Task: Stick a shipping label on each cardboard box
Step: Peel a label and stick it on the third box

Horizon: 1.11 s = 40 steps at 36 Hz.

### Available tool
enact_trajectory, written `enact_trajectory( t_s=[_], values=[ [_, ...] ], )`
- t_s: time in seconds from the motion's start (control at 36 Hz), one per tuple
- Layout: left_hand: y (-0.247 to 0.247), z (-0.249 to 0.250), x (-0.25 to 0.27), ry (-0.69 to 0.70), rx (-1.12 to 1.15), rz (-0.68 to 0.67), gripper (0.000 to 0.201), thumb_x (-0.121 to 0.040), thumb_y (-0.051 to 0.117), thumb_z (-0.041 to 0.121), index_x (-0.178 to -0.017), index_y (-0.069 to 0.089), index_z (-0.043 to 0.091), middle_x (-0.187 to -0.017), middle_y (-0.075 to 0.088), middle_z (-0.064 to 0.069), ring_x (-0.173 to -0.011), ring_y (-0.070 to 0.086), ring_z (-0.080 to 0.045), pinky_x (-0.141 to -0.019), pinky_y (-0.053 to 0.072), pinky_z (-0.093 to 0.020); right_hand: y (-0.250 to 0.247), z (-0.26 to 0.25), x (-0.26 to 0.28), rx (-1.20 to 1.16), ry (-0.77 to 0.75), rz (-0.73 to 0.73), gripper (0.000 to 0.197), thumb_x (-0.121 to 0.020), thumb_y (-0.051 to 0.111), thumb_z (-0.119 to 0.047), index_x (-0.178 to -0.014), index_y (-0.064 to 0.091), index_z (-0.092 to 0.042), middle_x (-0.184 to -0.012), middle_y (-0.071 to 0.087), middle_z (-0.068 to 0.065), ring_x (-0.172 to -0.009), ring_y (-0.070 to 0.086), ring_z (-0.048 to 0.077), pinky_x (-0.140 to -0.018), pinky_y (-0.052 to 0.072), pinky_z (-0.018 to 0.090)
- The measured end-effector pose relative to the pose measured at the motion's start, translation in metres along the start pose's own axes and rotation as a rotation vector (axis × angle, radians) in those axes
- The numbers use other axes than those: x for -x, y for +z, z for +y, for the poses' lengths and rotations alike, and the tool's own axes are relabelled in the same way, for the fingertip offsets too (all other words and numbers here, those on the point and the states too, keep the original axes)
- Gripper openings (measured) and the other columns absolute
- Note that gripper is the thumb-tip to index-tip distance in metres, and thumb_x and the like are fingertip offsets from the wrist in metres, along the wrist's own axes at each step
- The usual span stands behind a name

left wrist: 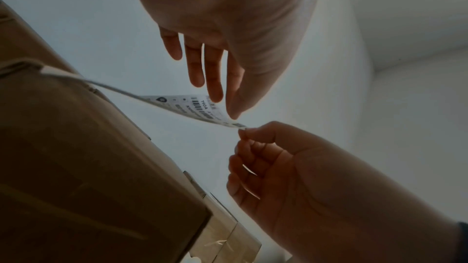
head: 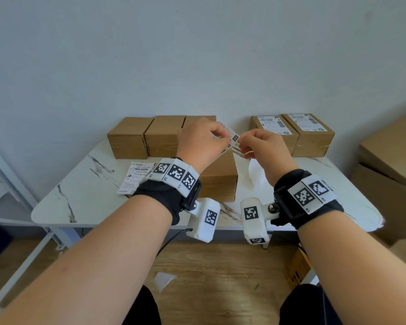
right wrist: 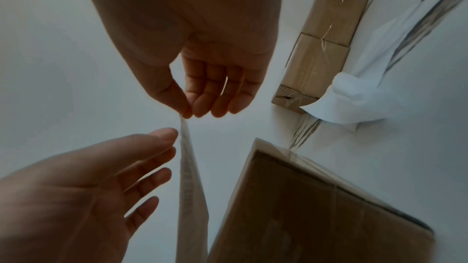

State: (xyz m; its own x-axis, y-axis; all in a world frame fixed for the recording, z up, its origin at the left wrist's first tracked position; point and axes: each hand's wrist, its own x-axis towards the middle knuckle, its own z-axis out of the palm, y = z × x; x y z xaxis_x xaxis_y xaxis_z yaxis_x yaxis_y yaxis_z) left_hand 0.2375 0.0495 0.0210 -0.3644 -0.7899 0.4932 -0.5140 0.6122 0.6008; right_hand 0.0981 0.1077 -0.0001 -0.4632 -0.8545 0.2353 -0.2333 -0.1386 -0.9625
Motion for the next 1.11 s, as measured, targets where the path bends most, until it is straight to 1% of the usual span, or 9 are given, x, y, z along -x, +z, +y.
enact_trajectory(
  t_s=[0.14,0.33,0.44,0.64,0.78,0.89,0.97,1.06,1.11],
  values=[
    [0.0023,0.0001,0.0003,0.019,-0.056,-0.011,0.009,-0.080,0.067,0.040,-0.072,0.070,0.039,-0.087,0.065,0.013,-0.090,0.054,-0.008,-0.094,0.040,-0.042,-0.0004,-0.0001,0.0011,0.005,-0.009,-0.008,0.014,-0.083,0.062,-0.008,-0.088,0.068,0.003,-0.079,0.063,0.009,-0.072,0.057,0.016,-0.069,0.048,0.028],
    [0.0054,-0.0027,-0.0001,0.020,-0.077,-0.020,0.014,-0.079,0.067,0.047,-0.067,0.068,0.040,-0.085,0.064,0.016,-0.099,0.055,-0.012,-0.094,0.032,-0.038,-0.0006,-0.0034,0.0048,0.046,-0.041,-0.038,0.007,-0.086,0.064,-0.011,-0.082,0.069,-0.007,-0.077,0.060,0.006,-0.073,0.054,0.014,-0.070,0.047,0.026],
    [0.0056,-0.0017,-0.0005,0.021,-0.070,-0.031,0.018,-0.078,0.067,0.053,-0.066,0.066,0.041,-0.083,0.062,0.017,-0.095,0.053,-0.008,-0.093,0.031,-0.038,-0.0006,-0.0060,0.0060,0.068,-0.054,-0.051,0.009,-0.087,0.063,-0.010,-0.080,0.068,-0.011,-0.080,0.060,0.008,-0.073,0.053,0.013,-0.069,0.046,0.023],
    [0.0046,-0.0011,-0.0010,0.019,-0.015,-0.035,0.014,-0.081,0.068,0.043,-0.068,0.068,0.037,-0.073,0.057,0.020,-0.087,0.050,-0.004,-0.096,0.031,-0.039,-0.0004,-0.0062,0.0042,0.088,-0.054,-0.060,0.007,-0.087,0.064,-0.012,-0.086,0.070,-0.007,-0.084,0.060,0.010,-0.076,0.052,0.016,-0.067,0.045,0.023],
    [0.0053,-0.0020,0.0011,-0.005,0.050,-0.035,0.022,-0.081,0.068,0.035,-0.059,0.062,0.039,-0.070,0.056,0.022,-0.091,0.057,-0.009,-0.096,0.040,-0.046,0.0009,-0.0058,0.0044,0.082,-0.060,-0.058,0.010,-0.086,0.066,-0.014,-0.087,0.069,-0.004,-0.082,0.060,0.008,-0.074,0.052,0.014,-0.066,0.044,0.022],
    [0.0047,-0.0029,0.0017,-0.033,0.152,-0.070,0.018,-0.082,0.069,0.035,-0.064,0.064,0.036,-0.078,0.059,0.019,-0.093,0.060,-0.011,-0.092,0.047,-0.044,0.0021,-0.0052,0.0057,0.050,-0.052,-0.054,0.009,-0.084,0.069,-0.015,-0.082,0.069,-0.007,-0.076,0.059,0.004,-0.071,0.051,0.012,-0.066,0.044,0.022],
    [0.0036,-0.0019,0.0025,-0.042,0.191,-0.084,0.013,-0.086,0.067,0.033,-0.073,0.067,0.029,-0.079,0.059,0.017,-0.089,0.059,-0.008,-0.091,0.049,-0.042,0.0031,-0.0058,0.0073,0.029,-0.054,-0.051,0.006,-0.083,0.068,-0.013,-0.077,0.068,-0.010,-0.076,0.060,0.002,-0.071,0.052,0.012,-0.067,0.045,0.022],
    [0.0046,-0.0035,0.0011,-0.071,0.157,-0.065,0.016,-0.087,0.059,0.028,-0.072,0.059,0.032,-0.084,0.059,0.016,-0.092,0.058,-0.011,-0.097,0.043,-0.046,0.0039,-0.0062,0.0064,0.004,-0.040,-0.021,0.016,-0.083,0.064,-0.008,-0.070,0.064,-0.016,-0.075,0.059,0.001,-0.072,0.053,0.013,-0.068,0.045,0.023],
    [0.0046,-0.0035,0.0007,-0.102,0.153,-0.059,0.015,-0.088,0.054,0.026,-0.074,0.055,0.032,-0.086,0.058,0.015,-0.093,0.058,-0.015,-0.096,0.045,-0.046,0.0050,-0.0068,0.0056,-0.029,-0.005,-0.004,0.017,-0.084,0.060,-0.006,-0.070,0.060,-0.015,-0.077,0.059,0.003,-0.074,0.054,0.015,-0.071,0.046,0.027]
  ],
)
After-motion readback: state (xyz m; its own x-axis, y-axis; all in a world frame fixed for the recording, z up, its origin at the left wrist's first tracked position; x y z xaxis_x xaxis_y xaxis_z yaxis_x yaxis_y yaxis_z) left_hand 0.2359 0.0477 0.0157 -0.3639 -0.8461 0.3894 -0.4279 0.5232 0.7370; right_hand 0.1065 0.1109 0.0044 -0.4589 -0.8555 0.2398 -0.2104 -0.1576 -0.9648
